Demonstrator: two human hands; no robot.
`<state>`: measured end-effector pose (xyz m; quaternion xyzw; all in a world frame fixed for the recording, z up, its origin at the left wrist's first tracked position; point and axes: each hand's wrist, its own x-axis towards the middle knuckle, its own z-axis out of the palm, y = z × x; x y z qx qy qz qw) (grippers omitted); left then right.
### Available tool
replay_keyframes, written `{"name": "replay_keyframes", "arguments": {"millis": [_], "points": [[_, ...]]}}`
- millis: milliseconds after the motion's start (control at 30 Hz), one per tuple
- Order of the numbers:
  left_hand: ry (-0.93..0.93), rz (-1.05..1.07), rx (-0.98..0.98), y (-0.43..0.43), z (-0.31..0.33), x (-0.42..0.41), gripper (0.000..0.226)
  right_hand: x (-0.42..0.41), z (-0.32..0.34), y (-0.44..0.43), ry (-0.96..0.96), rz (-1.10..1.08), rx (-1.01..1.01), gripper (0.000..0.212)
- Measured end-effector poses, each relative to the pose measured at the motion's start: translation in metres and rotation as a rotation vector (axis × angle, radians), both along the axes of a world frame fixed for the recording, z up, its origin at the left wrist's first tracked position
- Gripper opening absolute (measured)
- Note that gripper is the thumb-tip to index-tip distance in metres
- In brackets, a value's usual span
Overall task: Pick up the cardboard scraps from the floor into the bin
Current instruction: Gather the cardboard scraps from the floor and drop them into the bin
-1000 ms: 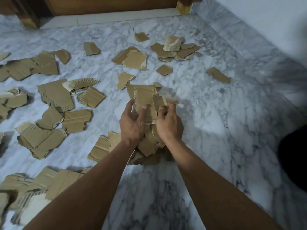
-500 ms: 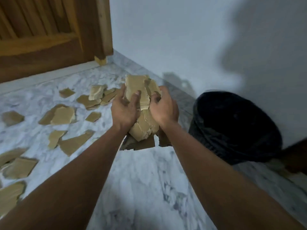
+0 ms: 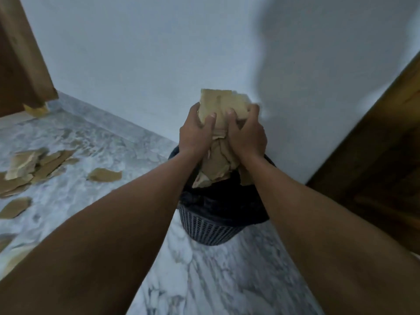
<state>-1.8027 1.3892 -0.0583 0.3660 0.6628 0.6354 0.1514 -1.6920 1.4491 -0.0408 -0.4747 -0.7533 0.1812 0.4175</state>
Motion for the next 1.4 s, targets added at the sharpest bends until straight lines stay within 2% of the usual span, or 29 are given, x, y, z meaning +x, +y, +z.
{"name": "replay_keyframes", "arguments": {"millis": [100, 167, 367, 500, 600, 767, 933, 1033, 1133, 1200, 1267, 1400], "points": [[0.087, -0.068, -0.225, 0.0, -0.014, -0.001, 0.041, 0.023, -0.022, 0.008, -0.053, -0.024, -0.05, 0.032], [0.11, -0.082, -0.302, -0.01, -0.019, -0.005, 0.039, 0.033, -0.028, 0.006, -0.068, -0.024, -0.097, 0.027], [0.136, 0.041, -0.255, -0.058, -0.01, -0.029, 0.029, 0.021, -0.012, -0.024, -0.092, 0.03, -0.135, 0.029], [0.159, 0.105, -0.249, -0.12, -0.012, -0.066, 0.028, -0.027, 0.003, -0.064, -0.105, 0.143, -0.103, 0.031], [0.183, 0.191, -0.313, -0.177, -0.032, -0.108, 0.03, -0.076, 0.002, -0.103, -0.163, 0.221, -0.088, 0.032], [0.241, 0.303, -0.465, -0.272, -0.078, -0.176, 0.042, -0.155, -0.025, -0.164, -0.268, 0.346, -0.081, 0.033], [0.262, 0.397, -0.676, -0.334, -0.151, -0.22, 0.063, -0.217, -0.096, -0.194, -0.352, 0.457, -0.168, 0.042], [0.33, 0.362, -0.873, -0.355, -0.202, -0.242, 0.084, -0.253, -0.15, -0.192, -0.415, 0.519, -0.199, 0.05], [0.283, 0.295, -1.065, -0.365, -0.255, -0.256, 0.104, -0.291, -0.199, -0.182, -0.508, 0.57, -0.248, 0.061], [0.252, 0.309, -1.153, -0.368, -0.282, -0.267, 0.109, -0.316, -0.224, -0.171, -0.571, 0.587, -0.279, 0.069], [0.286, 0.406, -1.198, -0.373, -0.298, -0.279, 0.111, -0.344, -0.242, -0.159, -0.648, 0.602, -0.295, 0.075], [0.367, 0.658, -1.102, -0.371, -0.307, -0.298, 0.111, -0.399, -0.263, -0.134, -0.807, 0.617, -0.338, 0.086]]}}
